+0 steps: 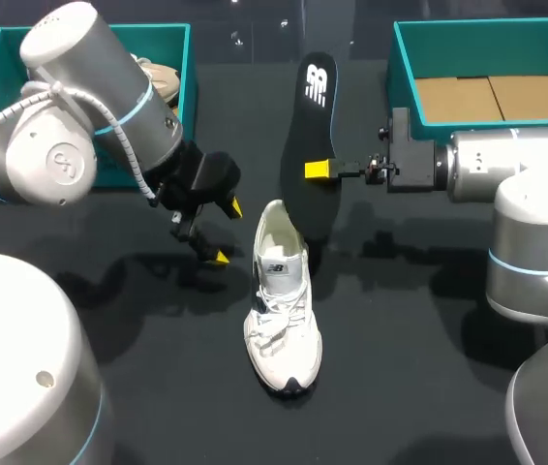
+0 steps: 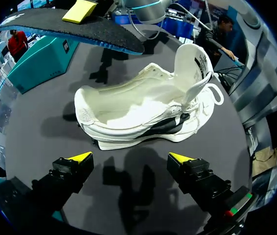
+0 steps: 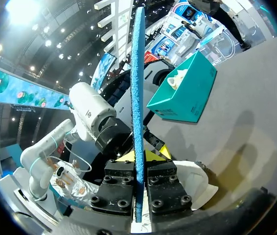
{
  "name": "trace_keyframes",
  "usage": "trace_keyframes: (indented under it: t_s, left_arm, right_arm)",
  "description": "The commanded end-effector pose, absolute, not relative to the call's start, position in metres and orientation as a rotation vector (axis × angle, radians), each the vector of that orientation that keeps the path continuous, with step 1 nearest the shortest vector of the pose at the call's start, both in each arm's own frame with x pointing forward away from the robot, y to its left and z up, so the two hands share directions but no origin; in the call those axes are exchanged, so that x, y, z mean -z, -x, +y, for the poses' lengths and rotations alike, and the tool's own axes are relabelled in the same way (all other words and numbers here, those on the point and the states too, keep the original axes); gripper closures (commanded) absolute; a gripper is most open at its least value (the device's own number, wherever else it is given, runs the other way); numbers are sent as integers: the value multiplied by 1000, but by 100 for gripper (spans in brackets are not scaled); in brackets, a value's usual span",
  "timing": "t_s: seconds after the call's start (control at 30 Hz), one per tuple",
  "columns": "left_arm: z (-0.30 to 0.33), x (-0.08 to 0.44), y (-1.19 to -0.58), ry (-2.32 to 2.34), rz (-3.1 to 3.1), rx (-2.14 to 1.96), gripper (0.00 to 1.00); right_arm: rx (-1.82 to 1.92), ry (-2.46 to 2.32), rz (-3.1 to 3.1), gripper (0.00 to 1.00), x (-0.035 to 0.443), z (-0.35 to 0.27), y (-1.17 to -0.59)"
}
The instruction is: Take the shoe out of the shoebox, open the shoe tongue, remove and reinsert the insole, then place the shoe into the shoebox
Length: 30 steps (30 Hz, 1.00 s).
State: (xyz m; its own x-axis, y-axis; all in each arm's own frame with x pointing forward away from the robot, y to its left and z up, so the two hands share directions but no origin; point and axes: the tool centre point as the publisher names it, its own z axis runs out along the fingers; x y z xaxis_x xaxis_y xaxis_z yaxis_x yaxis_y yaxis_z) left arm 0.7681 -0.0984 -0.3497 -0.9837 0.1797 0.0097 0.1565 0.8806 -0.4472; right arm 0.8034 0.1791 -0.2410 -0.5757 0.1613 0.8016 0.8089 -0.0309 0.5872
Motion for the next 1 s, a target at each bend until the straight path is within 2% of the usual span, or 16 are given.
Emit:
trace_keyframes:
  t_s: [0.03,1.0]
  left_arm:
    - [-107,358,-770,259,-2999,-690,0]
    - [-115,363,-771,280,-3002,-671,0]
  right_arm:
    - [1662,999,-1733,100,248,191,-808]
    - [1752,953,-1729,100,250,209,-813]
